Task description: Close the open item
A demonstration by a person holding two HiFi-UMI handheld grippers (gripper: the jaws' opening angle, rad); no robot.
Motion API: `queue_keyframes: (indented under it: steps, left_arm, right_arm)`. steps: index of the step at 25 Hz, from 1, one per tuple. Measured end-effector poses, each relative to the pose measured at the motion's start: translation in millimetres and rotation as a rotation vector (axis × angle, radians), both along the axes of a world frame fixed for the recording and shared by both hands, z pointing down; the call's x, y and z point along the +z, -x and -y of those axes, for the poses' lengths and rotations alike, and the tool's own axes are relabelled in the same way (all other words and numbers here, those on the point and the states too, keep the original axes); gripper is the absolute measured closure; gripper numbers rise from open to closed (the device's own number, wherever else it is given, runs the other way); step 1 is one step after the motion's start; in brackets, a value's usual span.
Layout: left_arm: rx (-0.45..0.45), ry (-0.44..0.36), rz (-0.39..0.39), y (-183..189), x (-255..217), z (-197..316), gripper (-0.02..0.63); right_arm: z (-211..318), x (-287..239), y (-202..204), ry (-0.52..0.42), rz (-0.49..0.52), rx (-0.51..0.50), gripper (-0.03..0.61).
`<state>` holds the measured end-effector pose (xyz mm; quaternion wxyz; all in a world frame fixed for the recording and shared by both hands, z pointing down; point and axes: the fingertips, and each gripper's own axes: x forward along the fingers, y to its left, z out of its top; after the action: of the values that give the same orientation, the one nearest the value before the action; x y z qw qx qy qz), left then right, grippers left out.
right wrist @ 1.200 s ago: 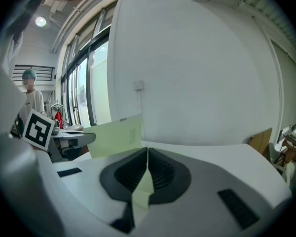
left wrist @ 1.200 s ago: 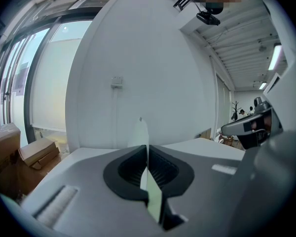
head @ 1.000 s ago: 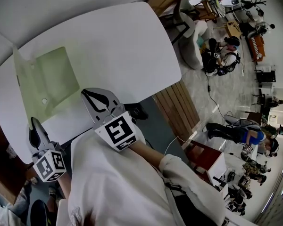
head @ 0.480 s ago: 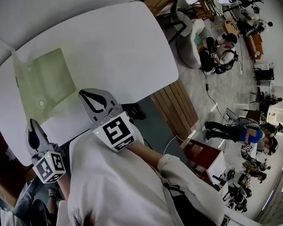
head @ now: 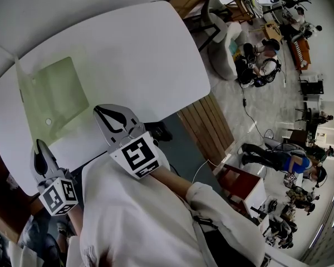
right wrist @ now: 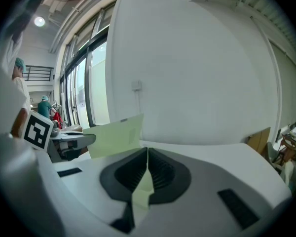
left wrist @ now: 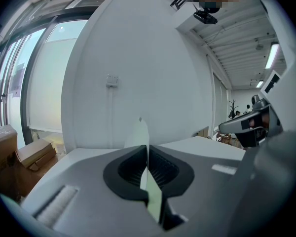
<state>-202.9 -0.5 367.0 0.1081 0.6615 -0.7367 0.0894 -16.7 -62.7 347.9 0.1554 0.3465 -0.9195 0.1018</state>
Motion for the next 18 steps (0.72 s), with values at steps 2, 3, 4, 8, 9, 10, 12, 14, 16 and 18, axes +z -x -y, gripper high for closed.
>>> queue_keyframes:
  steps: [2,3,4,8,9,10,12,14,16,18]
  left_arm:
    - [0.000,0.000,-0.001,0.1,0.0,0.3,0.603]
    - [0.000,0.000,-0.001,0.3,0.1,0.5,0.603]
    - [0.000,0.000,0.000,0.5,0.3,0.6,0.603]
    - [0.002,0.001,0.004,-0.6,0.4,0.6,0.603]
    - [0.003,0.001,0.005,-1.2,0.4,0.6,0.603]
    - [0.005,0.002,0.006,-1.7,0.3,0.6,0.603]
    - [0.010,0.002,0.009,-2.8,0.2,0.8,0.603]
    - [0.015,0.003,0.011,-4.3,-0.5,1.1,0.603]
    - [0.018,0.004,0.010,-6.4,-1.3,2.0,0.603]
    - [0.021,0.004,0.011,-8.3,-1.3,2.9,0.603]
  right_arm:
    - [0.2,0.1,0.1,0.000,0.000,0.000,0.568]
    - [0.4,0.3,0.3,0.000,0.000,0.000,0.568]
    - [0.6,0.4,0.4,0.000,0.000,0.000,0.568]
    - [0.6,0.5,0.3,0.001,0.001,-0.003,0.568]
    - [0.3,0.3,0.2,0.001,0.001,-0.003,0.568]
    - [0.1,0.1,0.2,0.001,0.000,-0.002,0.568]
    - [0.0,-0.2,0.1,0.000,-0.001,-0.001,0.568]
    - [0.2,-0.9,-0.6,0.001,0.000,0.001,0.568]
    - [0.8,-1.7,-1.9,0.002,0.000,0.002,0.568]
    - [1.3,-1.6,-3.1,0.002,0.000,0.002,0.568]
